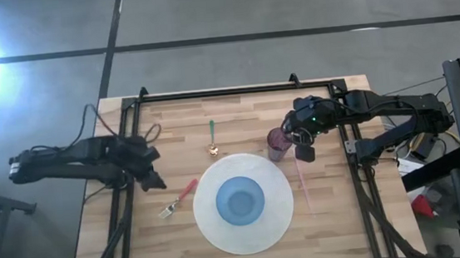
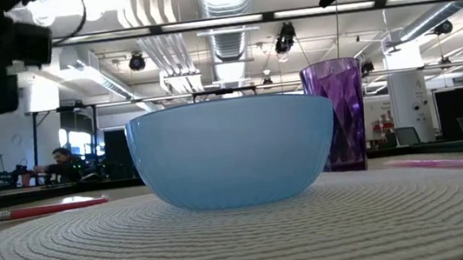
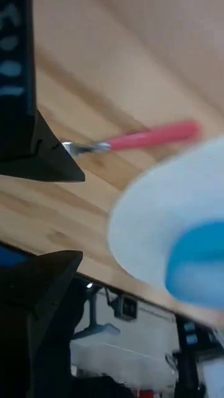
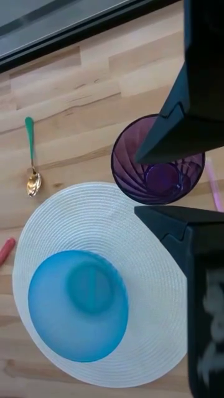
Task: Pick & Place Utensil
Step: Put the red fork into the blue bowl
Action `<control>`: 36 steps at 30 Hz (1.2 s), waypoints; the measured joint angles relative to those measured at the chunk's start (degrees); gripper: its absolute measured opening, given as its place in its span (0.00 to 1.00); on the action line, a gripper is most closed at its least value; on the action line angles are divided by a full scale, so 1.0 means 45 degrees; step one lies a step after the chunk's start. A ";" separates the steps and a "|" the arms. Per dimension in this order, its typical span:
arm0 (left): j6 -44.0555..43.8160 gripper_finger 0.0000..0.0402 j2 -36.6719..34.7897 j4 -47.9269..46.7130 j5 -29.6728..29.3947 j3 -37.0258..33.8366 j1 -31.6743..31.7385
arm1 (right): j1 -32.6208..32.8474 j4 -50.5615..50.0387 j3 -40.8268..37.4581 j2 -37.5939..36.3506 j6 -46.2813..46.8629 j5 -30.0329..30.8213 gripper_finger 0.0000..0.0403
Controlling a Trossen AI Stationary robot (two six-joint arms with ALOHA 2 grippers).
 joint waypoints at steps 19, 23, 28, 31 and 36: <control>-0.3486 0.45 0.0173 0.0461 0.0321 -0.1287 -0.0306 | 0.0000 0.0001 -0.0058 0.0005 -0.0102 -0.0005 0.30; -0.4187 0.45 0.0534 0.0461 0.0336 -0.1287 -0.0899 | 0.0000 -0.0003 -0.0158 0.0010 -0.0102 -0.0005 0.28; -0.4995 0.45 0.1150 0.0464 0.0350 -0.1287 -0.1782 | 0.0000 0.0006 -0.0440 0.0010 -0.0102 -0.0005 0.27; -0.5675 0.45 0.1525 0.0471 0.0351 -0.1287 -0.2268 | 0.0000 -0.0010 -0.0651 0.0010 -0.0102 -0.0005 0.26; -0.6805 0.45 0.2005 0.0652 0.0355 -0.1287 -0.2916 | 0.0000 -0.0023 -0.0896 0.0010 -0.0102 -0.0010 0.27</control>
